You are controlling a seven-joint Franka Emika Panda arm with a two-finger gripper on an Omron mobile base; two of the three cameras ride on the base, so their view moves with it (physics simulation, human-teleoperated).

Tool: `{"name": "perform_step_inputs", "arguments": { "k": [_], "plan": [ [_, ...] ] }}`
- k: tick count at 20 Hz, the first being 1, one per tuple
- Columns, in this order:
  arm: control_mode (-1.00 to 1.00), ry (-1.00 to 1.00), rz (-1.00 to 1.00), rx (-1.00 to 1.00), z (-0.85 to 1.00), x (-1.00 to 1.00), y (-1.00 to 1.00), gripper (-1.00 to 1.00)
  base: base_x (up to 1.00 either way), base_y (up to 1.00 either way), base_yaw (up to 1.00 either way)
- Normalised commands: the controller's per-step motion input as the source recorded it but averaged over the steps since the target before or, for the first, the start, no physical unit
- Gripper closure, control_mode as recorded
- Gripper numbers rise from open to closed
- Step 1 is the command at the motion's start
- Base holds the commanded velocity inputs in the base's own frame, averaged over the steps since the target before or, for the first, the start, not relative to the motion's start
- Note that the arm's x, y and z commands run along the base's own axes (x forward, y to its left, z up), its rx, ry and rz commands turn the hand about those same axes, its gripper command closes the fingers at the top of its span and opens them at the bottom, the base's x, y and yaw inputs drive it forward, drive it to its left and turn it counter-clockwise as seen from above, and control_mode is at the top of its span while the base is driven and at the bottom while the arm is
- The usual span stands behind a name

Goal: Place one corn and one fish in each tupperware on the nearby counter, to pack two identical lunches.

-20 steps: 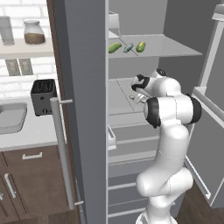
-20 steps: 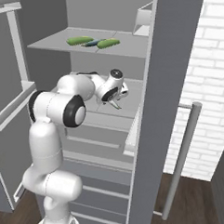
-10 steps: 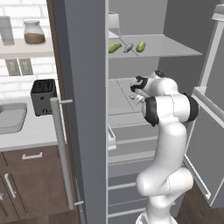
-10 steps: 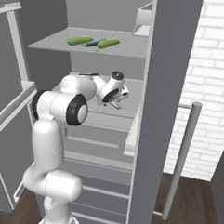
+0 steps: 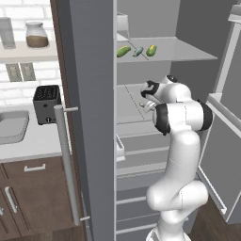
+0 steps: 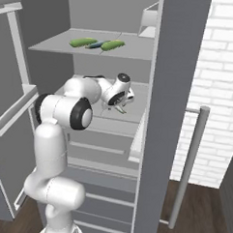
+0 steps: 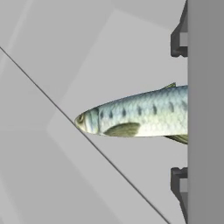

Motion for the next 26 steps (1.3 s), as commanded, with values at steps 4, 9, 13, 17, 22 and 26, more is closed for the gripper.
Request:
{"name": "perform_step_inputs", "arguments": {
  "k": [4, 9, 13, 17, 22, 26],
  "plan": [
    [-1.0, 0.0, 0.0, 0.01, -0.12, 0.0, 0.0, -1.0, 0.0, 0.0, 0.0],
    [-1.0, 0.0, 0.0, 0.0, -0.06, 0.0, 0.0, 1.0, 0.0, 0.0, 0.0],
    [-1.0, 0.02, 0.0, 0.0, 0.0, -0.01, 0.0, 1.0, 0.0, 0.0, 0.0],
    [-1.0, 0.02, 0.0, 0.0, 0.0, -0.21, 0.0, 1.0, 0.0, 0.0, 0.0],
    [-1.0, 0.0, -0.03, 0.0, 0.09, -0.82, 0.1, 1.0, 0.0, 0.0, 0.0],
    [-1.0, 0.0, -0.13, 0.0, 0.22, -1.0, 0.07, 1.0, 0.0, 0.0, 0.0]
  ]
}}
